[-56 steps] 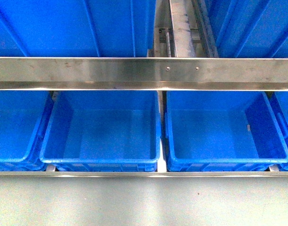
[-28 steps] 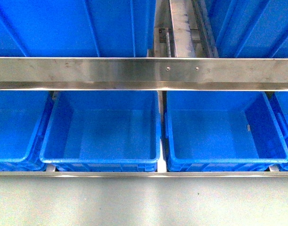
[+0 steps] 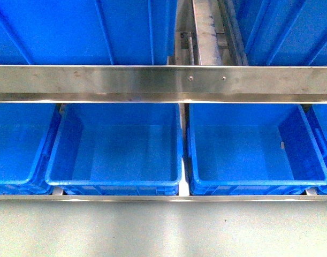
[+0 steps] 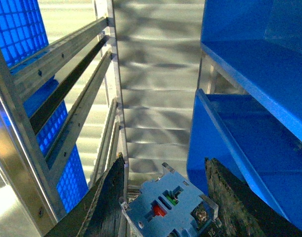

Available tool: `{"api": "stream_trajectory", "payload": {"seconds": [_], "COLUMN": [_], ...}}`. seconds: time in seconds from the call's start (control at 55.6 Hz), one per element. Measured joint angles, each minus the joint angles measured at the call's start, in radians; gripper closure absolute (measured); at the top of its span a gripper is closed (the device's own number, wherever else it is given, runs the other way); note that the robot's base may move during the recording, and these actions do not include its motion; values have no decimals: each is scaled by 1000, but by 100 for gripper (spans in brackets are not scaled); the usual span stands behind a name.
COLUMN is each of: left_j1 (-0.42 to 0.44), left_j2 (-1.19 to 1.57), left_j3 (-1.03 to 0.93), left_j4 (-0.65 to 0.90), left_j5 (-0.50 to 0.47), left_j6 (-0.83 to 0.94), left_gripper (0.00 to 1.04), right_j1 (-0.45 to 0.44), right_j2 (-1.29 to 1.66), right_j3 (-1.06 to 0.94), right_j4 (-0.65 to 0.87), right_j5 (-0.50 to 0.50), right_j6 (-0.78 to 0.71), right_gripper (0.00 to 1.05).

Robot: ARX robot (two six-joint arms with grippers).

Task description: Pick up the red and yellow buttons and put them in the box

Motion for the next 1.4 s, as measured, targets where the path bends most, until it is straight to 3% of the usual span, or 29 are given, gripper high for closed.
{"api": "stream_trajectory", "payload": {"seconds": [0.234,0.27,0.45,0.611,1.169,1.403], "left_j1": [-20,-22,-31,-33,5,104], "left_j2": [18,20,28,29,-137,-459], "left_j3": [20,22,34,42,32,-81], "left_j4": [-13,-14,-29,-44,-79,-361], "left_j5": [-13,-16,-30,-48,-88,-51], "left_j6": [3,4,42,66,150,427], "left_gripper": [72,68,30,6,8,8], "right_j1": [-33,-37,-63,-74,-89,-71], "right_j2": [-31,-36,-69,-83,-25,27], "right_j3": [-21,-23,-28,-28,-29,-18], "right_j4": [-23,-25,-34,-37,-14,-9], "right_j5": [-15,-18,-38,-40,-28,-11], "right_j6": [2,2,-23,-23,-37,-118], "right_gripper": [63,63,63,63,63,63]}}
